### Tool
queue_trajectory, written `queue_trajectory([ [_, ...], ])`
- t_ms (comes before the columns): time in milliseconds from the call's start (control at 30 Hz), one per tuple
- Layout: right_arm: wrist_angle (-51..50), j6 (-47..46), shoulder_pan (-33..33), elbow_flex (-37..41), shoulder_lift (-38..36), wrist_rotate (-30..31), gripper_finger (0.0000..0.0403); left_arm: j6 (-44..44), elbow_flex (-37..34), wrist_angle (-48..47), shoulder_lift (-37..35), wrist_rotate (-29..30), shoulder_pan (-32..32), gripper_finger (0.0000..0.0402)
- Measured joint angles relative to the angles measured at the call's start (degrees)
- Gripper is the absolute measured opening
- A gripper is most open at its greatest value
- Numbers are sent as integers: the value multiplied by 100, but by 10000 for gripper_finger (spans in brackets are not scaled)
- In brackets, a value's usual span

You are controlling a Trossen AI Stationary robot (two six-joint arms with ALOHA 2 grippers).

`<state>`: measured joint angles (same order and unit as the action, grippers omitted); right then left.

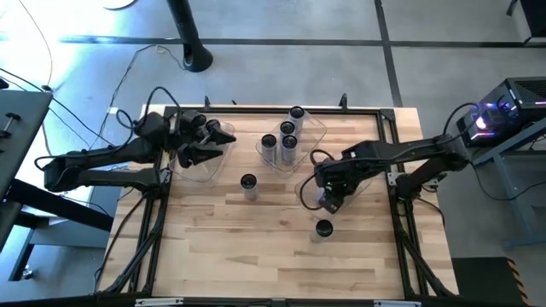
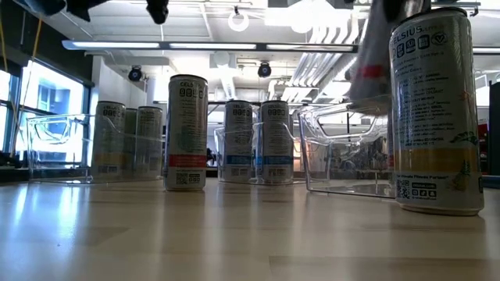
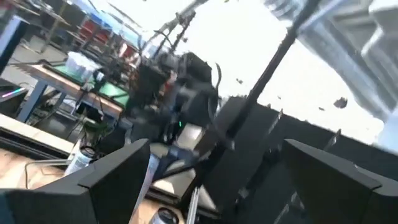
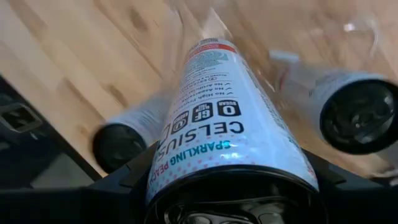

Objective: Sort soda cans
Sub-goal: Adjust the white-pink soda can in the top right transparent bin

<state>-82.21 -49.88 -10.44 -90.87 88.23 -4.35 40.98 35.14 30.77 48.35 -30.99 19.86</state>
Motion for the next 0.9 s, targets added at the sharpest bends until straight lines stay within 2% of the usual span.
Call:
queue_trajectory([
  [167, -354, 146, 284, 328, 241, -256, 234, 392, -412, 424, -80, 479, 0, 358],
  [367, -370, 249, 456, 614, 266, -310, 234, 393, -442, 353, -76, 519, 0, 358],
  [733, 907, -47, 741, 1353, 291, -321, 234, 384, -442, 421, -74, 626, 2, 358],
  [900, 855, -259, 863, 1544, 295, -322, 234, 394, -442, 470, -74, 624, 20, 358],
])
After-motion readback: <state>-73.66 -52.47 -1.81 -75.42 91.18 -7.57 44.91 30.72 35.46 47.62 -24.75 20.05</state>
